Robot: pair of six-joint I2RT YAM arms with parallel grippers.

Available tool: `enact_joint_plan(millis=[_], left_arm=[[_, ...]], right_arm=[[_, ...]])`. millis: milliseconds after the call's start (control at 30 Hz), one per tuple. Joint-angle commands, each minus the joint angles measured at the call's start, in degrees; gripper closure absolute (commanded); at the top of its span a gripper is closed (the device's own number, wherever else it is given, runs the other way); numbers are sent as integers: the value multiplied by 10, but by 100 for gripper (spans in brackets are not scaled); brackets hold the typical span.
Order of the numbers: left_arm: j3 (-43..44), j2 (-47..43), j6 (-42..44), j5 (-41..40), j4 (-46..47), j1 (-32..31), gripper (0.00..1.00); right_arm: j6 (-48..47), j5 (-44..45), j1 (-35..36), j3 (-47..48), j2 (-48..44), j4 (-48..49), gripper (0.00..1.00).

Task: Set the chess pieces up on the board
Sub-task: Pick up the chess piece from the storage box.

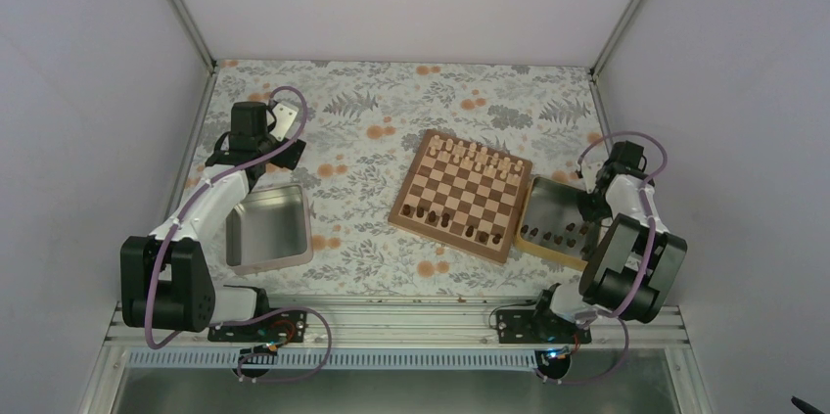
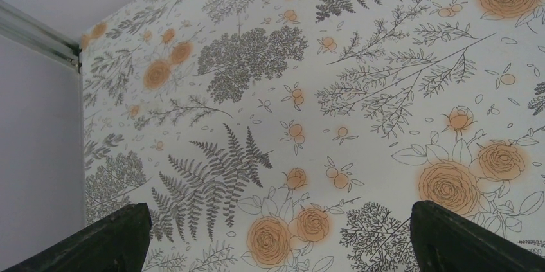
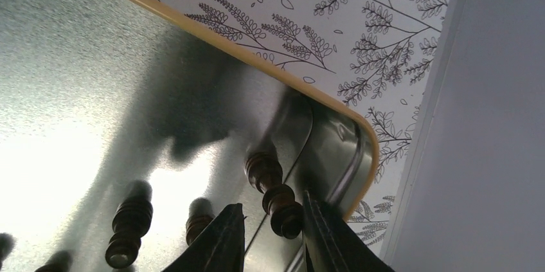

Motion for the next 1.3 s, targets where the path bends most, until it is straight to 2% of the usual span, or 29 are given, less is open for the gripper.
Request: enact_joint_plan(millis=[0,300,700,933,1267], left_arm=[[-4,-11,6,5,8,1,0],[-3,-9,6,6,7,1,0],[-3,-16,6,11,7,1,0],[-3,-15,6,10,7,1,0],[-4,-17,6,10,7,1,0]], right_arm=[[-2,17,-2,4,16,12,75],[-4,13,-1,2,28,11,76],[1,23,4,1,48,22,86],[1,7,8,18,22,-1,91],[-6,-38,13,43,-13,-53,92]])
